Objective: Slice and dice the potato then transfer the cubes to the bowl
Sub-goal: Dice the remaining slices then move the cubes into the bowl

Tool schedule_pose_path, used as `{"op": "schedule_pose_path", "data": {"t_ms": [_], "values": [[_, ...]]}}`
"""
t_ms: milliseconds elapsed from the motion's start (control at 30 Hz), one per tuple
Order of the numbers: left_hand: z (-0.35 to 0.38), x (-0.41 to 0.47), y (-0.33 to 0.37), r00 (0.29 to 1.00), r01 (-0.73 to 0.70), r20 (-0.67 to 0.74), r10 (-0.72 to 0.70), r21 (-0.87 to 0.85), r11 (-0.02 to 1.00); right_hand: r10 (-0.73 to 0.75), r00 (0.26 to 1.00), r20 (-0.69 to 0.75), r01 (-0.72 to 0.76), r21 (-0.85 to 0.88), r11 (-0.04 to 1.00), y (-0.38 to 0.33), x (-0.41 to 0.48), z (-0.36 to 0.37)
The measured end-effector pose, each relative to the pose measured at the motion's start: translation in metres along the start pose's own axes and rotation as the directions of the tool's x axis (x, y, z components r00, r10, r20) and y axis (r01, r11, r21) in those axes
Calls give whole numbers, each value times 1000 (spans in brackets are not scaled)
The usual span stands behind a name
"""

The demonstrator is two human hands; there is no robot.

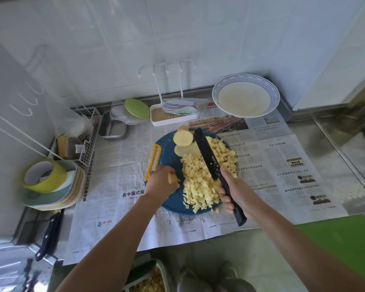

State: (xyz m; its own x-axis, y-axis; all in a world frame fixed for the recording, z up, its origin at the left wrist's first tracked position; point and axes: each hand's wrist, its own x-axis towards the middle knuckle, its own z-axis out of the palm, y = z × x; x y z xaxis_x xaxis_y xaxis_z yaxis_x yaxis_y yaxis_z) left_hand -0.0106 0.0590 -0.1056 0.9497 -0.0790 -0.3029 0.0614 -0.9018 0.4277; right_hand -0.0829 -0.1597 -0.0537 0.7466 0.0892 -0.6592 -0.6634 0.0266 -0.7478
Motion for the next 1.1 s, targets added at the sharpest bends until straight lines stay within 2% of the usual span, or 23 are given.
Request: {"op": "schedule_pose_path", "data": {"t_ms": [100, 200, 400, 467, 533, 567, 667, 733, 800, 867, 967, 1033, 1100], "values": [[-1, 2, 0, 998, -24, 62, 19, 86, 996, -3, 1000, -23, 2, -48, 999, -4, -2, -14], [1, 0, -1, 999, -20, 27, 17, 118, 993, -10, 999, -31, 8, -61, 998, -3, -2, -24], [3, -5, -2, 1000, -14, 13, 13, 85, 996, -20, 1000, -21, 18, -80, 997, 2, -5, -33], [5, -15, -4, 998, -23, -60, 27, 70, 997, -25, 1000, 11, 26, -107, 994, 5, -5, -37], [13, -31, -1, 975, -116, -181, 127, 71, 991, -20, 998, 51, 28, -173, 985, 9, -6, -44], [16, -42, 3, 973, -142, -178, 149, 50, 989, -10, 997, 71, 25, -208, 978, 11, -7, -48], [23, -69, 20, 995, -98, 38, 95, 90, 991, 35, 994, 107, -2, -296, 955, 15, -11, -59], [31, -75, 29, 986, -164, 59, 157, 129, 978, 55, 993, 104, -16, -341, 940, 16, -13, -64], [37, -77, 42, 950, -311, 53, 306, 123, 943, 58, 994, 93, -21, -358, 933, 19, -13, -69], [48, -71, 51, 881, -474, 120, 459, 186, 861, 63, 995, 72, -34, -350, 936, 19, -14, -72], [61, -62, 62, 728, -679, 160, 666, 301, 670, 70, 996, 47, -51, -325, 944, 20, -16, -75], [67, -54, 64, 673, -721, 159, 722, 357, 594, 55, 997, 45, -38, -310, 950, 21, -19, -76], [68, -49, 63, 659, -727, 157, 736, 382, 570, 39, 998, 46, -23, -297, 955, 21, -23, -77]]}}
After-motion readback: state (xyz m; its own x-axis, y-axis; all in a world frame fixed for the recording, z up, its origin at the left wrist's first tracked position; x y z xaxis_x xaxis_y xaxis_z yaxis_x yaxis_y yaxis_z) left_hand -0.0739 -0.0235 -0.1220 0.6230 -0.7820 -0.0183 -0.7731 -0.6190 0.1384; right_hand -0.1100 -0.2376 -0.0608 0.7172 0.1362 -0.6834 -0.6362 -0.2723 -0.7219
